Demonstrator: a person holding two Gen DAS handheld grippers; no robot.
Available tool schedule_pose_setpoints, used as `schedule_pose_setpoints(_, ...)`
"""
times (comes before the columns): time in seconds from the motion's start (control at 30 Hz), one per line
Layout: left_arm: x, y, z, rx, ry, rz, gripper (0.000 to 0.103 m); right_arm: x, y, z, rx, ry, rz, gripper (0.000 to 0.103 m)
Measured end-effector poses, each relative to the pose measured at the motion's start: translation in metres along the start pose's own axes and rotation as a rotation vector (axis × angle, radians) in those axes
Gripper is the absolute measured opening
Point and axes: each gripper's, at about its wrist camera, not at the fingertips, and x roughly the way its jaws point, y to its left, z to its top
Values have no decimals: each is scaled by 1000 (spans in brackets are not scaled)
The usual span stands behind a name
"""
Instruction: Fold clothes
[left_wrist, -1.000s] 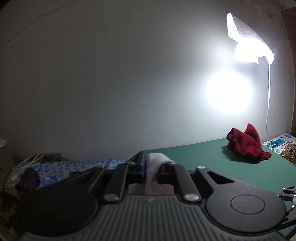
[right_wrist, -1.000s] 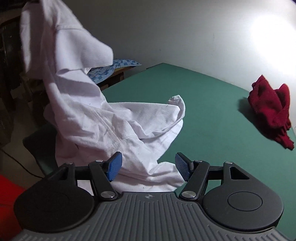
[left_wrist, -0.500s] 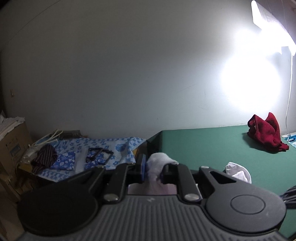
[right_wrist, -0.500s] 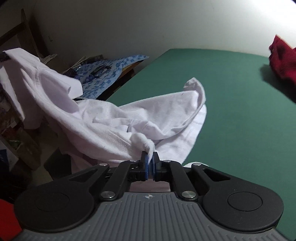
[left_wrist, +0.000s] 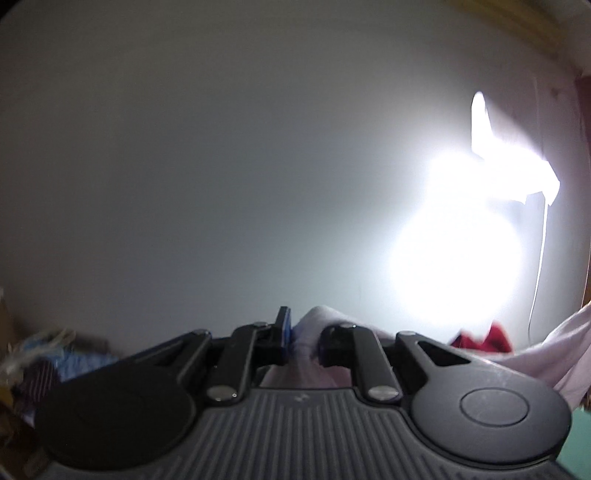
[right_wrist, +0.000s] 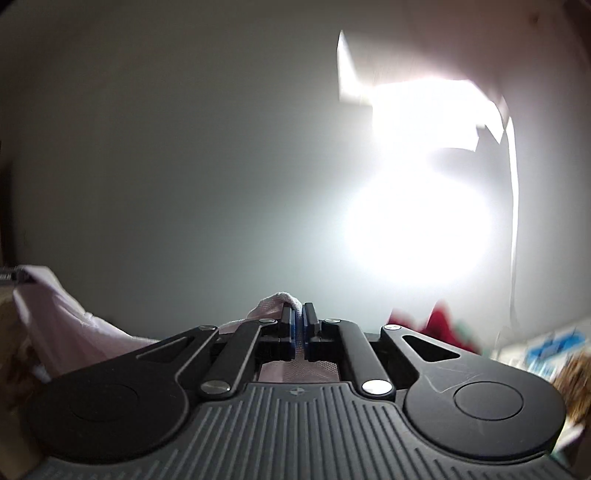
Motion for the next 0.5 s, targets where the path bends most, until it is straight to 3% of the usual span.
schedule_pose_setpoints(0.1,-20,-16,37,34,-119,10,20,-22,-7,43,-42,-163,0,4)
schedule_pose_setpoints(0.27,-47,-53,82,44,-243,69,21,-39,-21,95,-83,-322,0,4)
schedule_pose_setpoints(0.43,-60,-83,98,40,-258,153,22,-52,-41,134,-50,-420,0,4)
schedule_pose_setpoints(0.5,-65,-95,103,39,-257,187,22,-49,-45,142,-67,-419,7,4)
